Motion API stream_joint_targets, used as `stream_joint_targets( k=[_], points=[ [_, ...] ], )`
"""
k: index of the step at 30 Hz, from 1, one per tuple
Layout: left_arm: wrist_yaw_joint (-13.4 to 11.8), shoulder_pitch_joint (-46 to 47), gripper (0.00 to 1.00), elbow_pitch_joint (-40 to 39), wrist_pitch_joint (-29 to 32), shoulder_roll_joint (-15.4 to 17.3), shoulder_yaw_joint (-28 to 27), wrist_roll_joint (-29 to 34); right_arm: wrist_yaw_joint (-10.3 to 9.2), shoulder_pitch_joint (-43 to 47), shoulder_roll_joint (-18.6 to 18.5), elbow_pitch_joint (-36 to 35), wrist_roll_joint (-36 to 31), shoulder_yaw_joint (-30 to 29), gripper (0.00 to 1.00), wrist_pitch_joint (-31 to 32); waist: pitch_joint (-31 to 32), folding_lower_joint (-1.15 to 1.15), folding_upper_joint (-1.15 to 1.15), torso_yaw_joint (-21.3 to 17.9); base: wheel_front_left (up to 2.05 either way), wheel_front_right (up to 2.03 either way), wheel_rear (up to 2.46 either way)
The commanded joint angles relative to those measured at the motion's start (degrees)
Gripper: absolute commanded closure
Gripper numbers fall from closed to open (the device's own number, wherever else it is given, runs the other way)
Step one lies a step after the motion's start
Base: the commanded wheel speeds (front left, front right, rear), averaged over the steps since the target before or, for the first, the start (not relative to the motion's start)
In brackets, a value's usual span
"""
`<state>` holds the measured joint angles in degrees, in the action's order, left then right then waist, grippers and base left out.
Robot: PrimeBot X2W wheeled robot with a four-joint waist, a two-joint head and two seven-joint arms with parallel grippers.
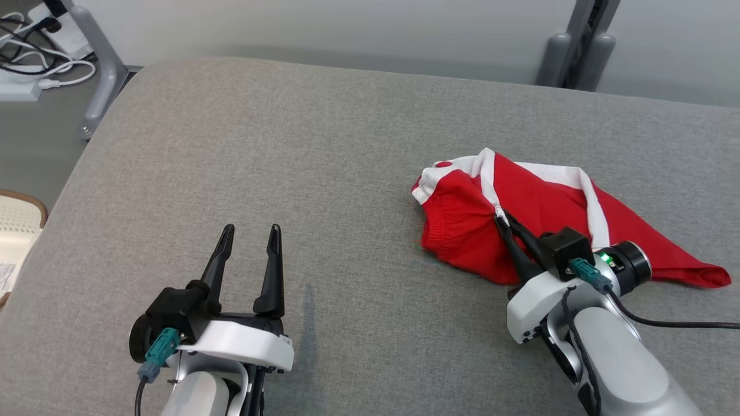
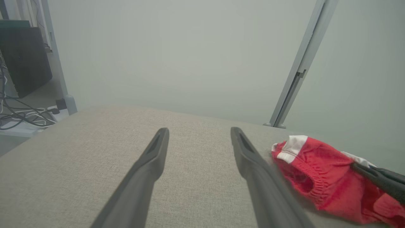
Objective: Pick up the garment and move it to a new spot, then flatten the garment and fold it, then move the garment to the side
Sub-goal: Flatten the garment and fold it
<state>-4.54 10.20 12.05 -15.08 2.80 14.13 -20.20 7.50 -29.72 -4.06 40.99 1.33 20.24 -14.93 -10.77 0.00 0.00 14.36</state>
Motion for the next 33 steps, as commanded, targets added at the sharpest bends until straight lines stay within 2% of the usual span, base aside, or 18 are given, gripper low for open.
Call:
stream_joint_targets(
  k=[1, 7, 11, 14, 18, 19, 20, 21, 26, 33],
  points=[
    [0.3, -0.5, 0.00, 0.1, -0.1, 0.2, -0.6, 0.6, -0.01, 1.1, -0.2, -0.9, 1.4, -0.3, 1.00, -0.4, 1.3, 0.00, 0.00, -1.6, 0.00, 0.00, 0.00],
    [0.6, -1.7, 0.00, 0.0, -0.1, 0.2, -2.0, 1.4, -0.01, 3.6, -1.7, -4.7, 3.9, -1.6, 1.00, -0.3, 2.7, 0.00, 0.00, -5.0, 0.00, 0.00, 0.00],
    [0.8, -2.1, 0.00, -0.1, -0.1, 0.2, -2.3, 1.8, -0.01, 5.6, -2.4, -6.8, 4.3, -4.9, 1.00, 0.2, 3.0, 0.00, 0.00, -6.5, 0.00, 0.00, 0.00],
    [0.9, -2.5, 0.00, -0.2, -0.1, 0.2, -2.6, 2.0, -0.01, 8.2, -2.3, -8.7, 5.2, -7.9, 1.00, 1.5, 3.2, 0.00, 0.00, -8.0, 0.00, 0.00, 0.00],
    [1.2, -2.3, 0.00, 0.0, -0.1, 0.2, -2.7, 2.1, -0.01, 11.6, -2.7, -9.4, 6.6, -8.4, 1.00, 4.4, 3.2, 0.00, 0.00, -9.7, 0.00, 0.00, 0.00],
    [1.3, -2.2, 0.00, 0.1, -0.1, 0.2, -2.7, 2.1, -0.01, 12.3, -2.8, -9.2, 6.9, -7.6, 0.95, 5.3, 3.3, 0.00, 0.00, -10.0, 0.00, 0.00, 0.00],
    [1.3, -2.1, 0.00, 0.2, -0.1, 0.2, -2.7, 2.1, -0.01, 12.7, -3.0, -9.0, 7.3, -7.2, 0.63, 5.9, 3.2, 0.00, 0.00, -10.3, 0.00, 0.00, 0.00],
    [1.3, -1.9, 0.00, 0.2, -0.1, 0.2, -2.6, 2.1, -0.01, 13.0, -3.3, -8.8, 7.6, -7.2, 0.00, 6.3, 3.2, 0.00, 0.00, -10.5, 0.00, 0.00, 0.00],
    [1.4, -1.5, 0.00, 0.4, -0.1, 0.2, -2.6, 2.3, -0.01, 13.4, -3.2, -9.5, 8.6, -6.8, 0.00, 5.8, 3.1, 0.00, 0.00, -11.3, 0.00, 0.00, 0.00],
    [1.8, -2.2, 0.00, 0.7, -0.1, 0.2, -3.0, 2.8, -0.01, 13.0, -3.6, -14.9, 7.6, -10.9, 0.00, 2.1, 3.0, 0.00, 0.00, -12.1, 0.00, 0.00, 0.00]
  ],
)
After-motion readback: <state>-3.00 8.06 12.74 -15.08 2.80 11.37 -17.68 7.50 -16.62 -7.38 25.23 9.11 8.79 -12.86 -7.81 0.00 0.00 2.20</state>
